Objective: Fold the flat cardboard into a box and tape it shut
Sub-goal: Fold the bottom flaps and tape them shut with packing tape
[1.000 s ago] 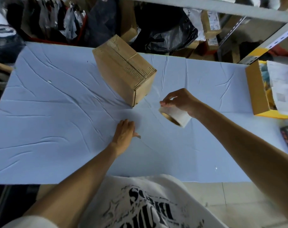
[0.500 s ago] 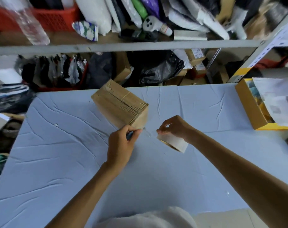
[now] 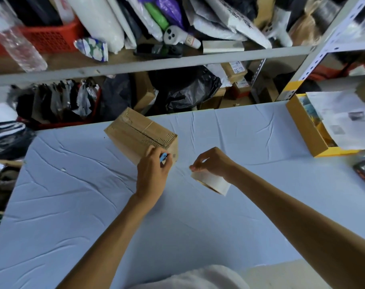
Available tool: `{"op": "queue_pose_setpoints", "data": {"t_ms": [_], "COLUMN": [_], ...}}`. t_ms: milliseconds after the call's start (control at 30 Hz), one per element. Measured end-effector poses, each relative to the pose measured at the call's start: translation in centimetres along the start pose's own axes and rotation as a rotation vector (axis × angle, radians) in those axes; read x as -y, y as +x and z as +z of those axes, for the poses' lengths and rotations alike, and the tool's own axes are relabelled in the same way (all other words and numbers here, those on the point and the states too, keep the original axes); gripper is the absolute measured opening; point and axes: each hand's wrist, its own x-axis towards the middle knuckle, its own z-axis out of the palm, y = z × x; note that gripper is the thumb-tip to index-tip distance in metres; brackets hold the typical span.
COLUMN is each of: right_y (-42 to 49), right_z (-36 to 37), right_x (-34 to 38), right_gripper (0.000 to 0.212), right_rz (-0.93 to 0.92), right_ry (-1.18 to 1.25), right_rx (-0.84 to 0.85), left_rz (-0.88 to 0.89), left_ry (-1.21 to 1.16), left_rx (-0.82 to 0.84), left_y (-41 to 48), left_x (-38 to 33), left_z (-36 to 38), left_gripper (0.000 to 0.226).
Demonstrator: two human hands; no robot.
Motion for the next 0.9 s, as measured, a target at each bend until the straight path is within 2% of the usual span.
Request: {"op": "queue_pose_setpoints", "data": {"t_ms": [167,300,500,900], "right_y": [0.1,0.1,0.2,-0.1], "right_z": [0.3,0.5,0.8,0.8], "right_x": [0.0,0.0,0.4,0.8], "right_gripper": [0.013,0.013,0.011,0.010], "right_rz": [0.007,0.010,0.016,0.015], "right_ry": [0.003,0.006,-0.001,0.013], "right_rx": [0.000,0.010,0.005,0.001], "left_rz": [0.010,-0.021,-0.069,-0.034], "left_ry": [-0.046,-0.016,0.036,0.108], "left_rx": [-0.016,-0.090,-0.115,-0.078], "left_y": [0.1,0.5,0.7,0.6], "left_x": [0.4,0.3,0.2,0.9], "left_z": [-0.2,-0.2,0.7,1.7], "left_gripper": [0.021,0.028,0.028,0.023]}}
